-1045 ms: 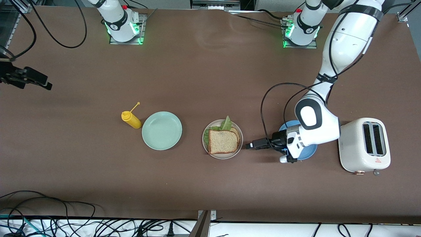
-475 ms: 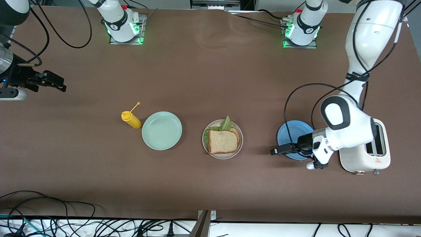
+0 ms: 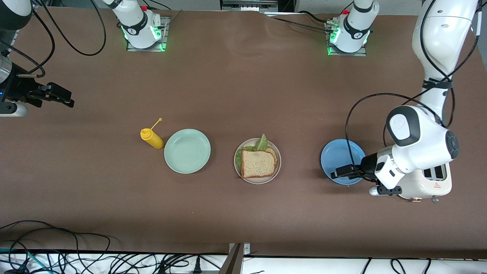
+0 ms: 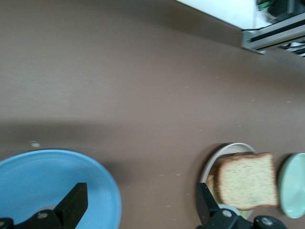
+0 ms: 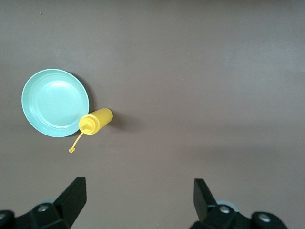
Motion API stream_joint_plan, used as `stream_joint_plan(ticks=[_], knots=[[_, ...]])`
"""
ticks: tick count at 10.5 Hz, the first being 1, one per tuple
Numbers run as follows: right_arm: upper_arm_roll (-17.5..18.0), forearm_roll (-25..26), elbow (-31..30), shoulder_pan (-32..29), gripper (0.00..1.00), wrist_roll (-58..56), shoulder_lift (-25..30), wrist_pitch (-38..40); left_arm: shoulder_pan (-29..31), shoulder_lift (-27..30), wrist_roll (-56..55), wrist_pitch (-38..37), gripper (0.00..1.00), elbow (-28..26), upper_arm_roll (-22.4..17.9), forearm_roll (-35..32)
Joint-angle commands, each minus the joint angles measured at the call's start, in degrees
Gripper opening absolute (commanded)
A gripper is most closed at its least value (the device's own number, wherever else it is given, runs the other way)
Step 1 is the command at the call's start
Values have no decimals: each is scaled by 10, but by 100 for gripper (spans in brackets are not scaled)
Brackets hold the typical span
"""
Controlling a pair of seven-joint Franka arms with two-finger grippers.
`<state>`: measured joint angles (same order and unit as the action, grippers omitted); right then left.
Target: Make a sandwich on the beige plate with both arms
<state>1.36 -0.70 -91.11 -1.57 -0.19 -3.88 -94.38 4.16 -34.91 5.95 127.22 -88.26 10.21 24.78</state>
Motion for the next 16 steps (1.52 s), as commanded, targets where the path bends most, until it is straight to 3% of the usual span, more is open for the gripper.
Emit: stream_joint_plan(ticks=[1,4,6,11,16], knots=[[0,1,38,-9,100,-6,4,20,14,28,-23,-29,100,-9,-5,-88],[-4,0,3,-9,100,-2,27,36,26,46,-23,-32,100,-9,-8,-141],[-6,-2,-92,-10,100,-2,94,-33,30,55,-22,-68,100,-8,-12,-159],[-12,-1,-64,-10,100,-11,77,-10,41,99,-18,-150,100,-7,-12,-261],[-8,2,-58,-6,100,-10,77,-9,48,137,-11,-221,100,-7,-12,-262]])
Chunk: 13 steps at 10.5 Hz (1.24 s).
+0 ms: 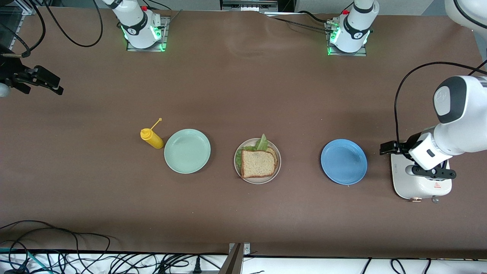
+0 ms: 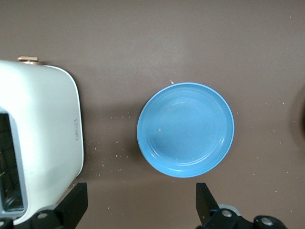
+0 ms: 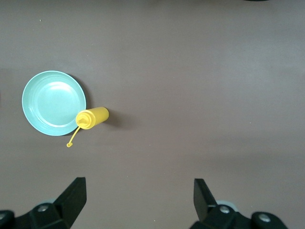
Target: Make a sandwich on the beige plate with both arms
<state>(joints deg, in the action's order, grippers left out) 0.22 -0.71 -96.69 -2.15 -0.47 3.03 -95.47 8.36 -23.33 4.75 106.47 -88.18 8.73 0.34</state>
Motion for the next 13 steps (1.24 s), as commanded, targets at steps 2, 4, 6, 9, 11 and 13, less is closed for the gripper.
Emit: stream_joint_plan(ticks=[2,4,6,9,11,13], knots=[[3,1,-2,0,100,-7,7,2,7,35,-1,-19,100,-7,4,-17],[3,4,-2,-1,100,-9,6,2,7,49,-3,-37,100,-3,4,-14],[3,4,-2,0,100,-9,6,2,7,56,-4,-84,100,22,5,-11],[3,4,-2,0,100,-9,6,2,-2,87,-5,-129,100,35,0,-14],[3,4,-2,0,100,-8,6,2,-56,146,-4,-143,100,-4,-61,-16],[3,4,-2,0,100,-8,6,2,-68,186,-1,-185,100,-21,-77,-10]])
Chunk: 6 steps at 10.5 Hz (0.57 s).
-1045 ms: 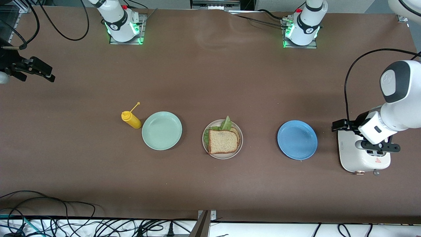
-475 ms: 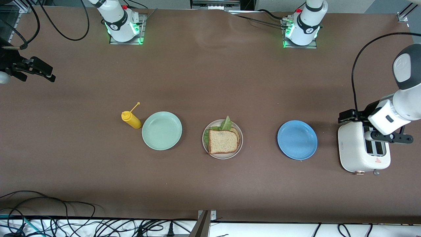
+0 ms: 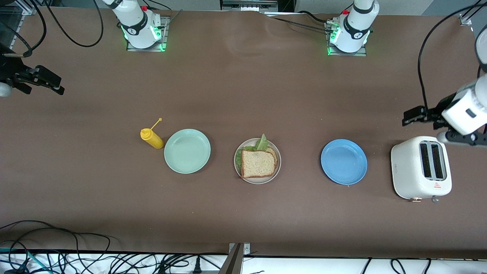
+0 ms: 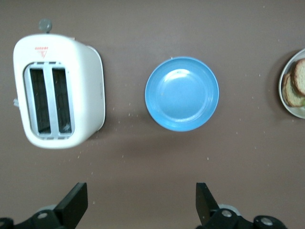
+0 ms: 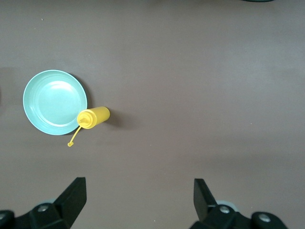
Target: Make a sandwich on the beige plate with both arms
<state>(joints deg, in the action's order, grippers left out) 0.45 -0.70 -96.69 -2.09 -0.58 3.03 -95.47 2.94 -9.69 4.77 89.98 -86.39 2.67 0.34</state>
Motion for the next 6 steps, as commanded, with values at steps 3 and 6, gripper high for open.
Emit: stream_joint_plan(ticks=[3,6], knots=[[1,5,-2,0,100,-7,6,1,-22,92,-4,-74,100,-33,-16,-10],[1,4,-2,0,100,-7,6,2,-22,106,-3,-102,100,1,-17,-9]])
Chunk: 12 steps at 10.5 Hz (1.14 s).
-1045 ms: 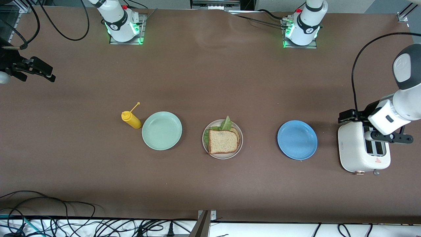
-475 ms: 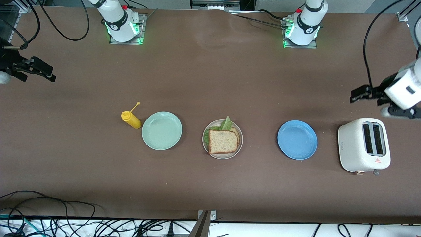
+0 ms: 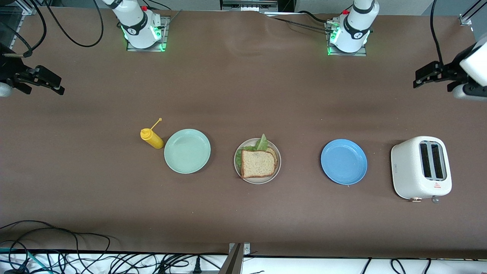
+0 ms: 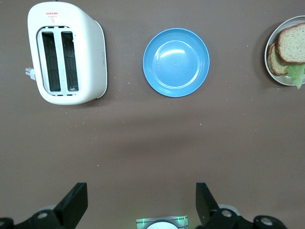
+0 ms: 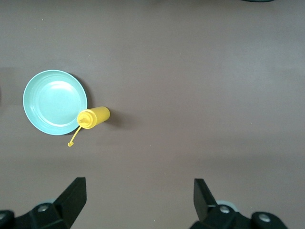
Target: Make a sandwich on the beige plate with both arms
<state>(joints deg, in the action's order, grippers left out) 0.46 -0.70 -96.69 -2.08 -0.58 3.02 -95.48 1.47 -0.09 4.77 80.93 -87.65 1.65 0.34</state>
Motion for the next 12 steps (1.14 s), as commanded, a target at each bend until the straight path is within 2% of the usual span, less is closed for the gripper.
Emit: stream_joint_plan(ticks=[1,3,9,12], knots=[[1,4,-2,0,100,-7,6,2,-8,5,-4,-10,100,19,-7,-5],[2,4,-2,0,100,-7,6,2,-7,-9,-6,12,100,19,-7,10],[1,4,-2,0,100,-7,6,2,9,-19,-5,13,100,21,-4,19],[1,2,-2,0,100,-7,6,2,9,-32,-3,13,100,42,-4,18]])
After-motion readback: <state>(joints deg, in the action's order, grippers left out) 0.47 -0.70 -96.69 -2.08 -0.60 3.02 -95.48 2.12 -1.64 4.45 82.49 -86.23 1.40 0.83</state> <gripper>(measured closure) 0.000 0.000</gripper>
